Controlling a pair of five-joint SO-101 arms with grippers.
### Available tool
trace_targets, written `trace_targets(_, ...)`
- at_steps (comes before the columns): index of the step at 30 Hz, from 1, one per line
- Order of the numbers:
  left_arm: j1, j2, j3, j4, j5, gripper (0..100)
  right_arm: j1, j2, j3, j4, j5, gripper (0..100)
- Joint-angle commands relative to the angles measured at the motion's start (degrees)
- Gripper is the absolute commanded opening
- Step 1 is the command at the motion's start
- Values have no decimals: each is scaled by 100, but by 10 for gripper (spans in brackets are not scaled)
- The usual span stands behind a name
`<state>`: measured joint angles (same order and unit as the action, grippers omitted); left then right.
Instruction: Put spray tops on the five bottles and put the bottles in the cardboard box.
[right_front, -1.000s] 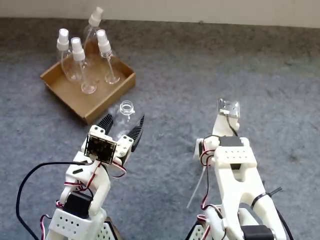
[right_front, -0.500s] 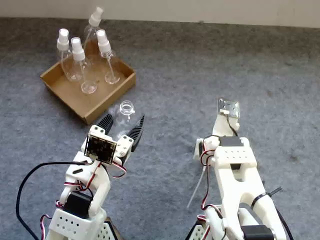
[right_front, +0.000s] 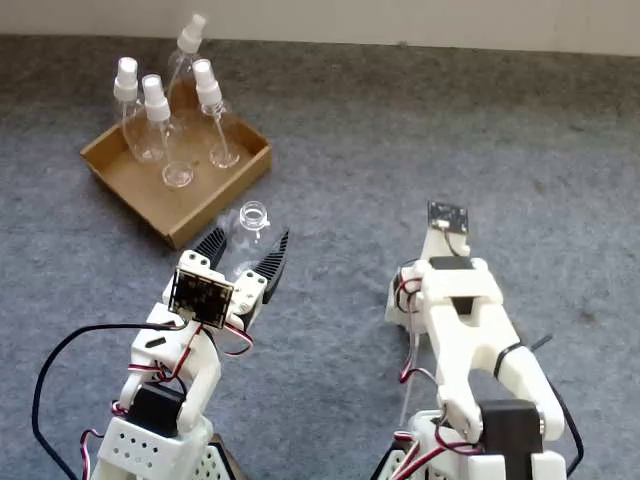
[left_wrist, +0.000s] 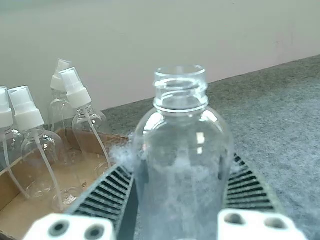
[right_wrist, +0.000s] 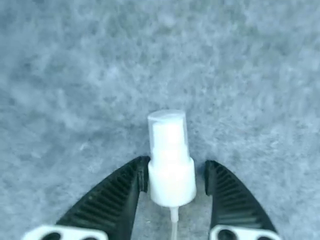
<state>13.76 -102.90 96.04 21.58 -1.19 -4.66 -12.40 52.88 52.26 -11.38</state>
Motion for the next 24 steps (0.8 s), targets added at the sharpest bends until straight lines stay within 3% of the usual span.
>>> trace_targets(1, 66, -136, 110, -97, 44, 60, 277, 22, -365, -40, 9, 169)
trace_targets(5, 66, -136, 110, -97, 44, 60, 312, 22, -391, -40, 35, 148)
trace_targets(10, 66, -136, 110, -97, 44, 60, 295, -382, -356, -22, 897, 69)
trace_targets(24, 180, -136, 110, -97, 70, 60, 295, -2571, 497, -13, 905, 26)
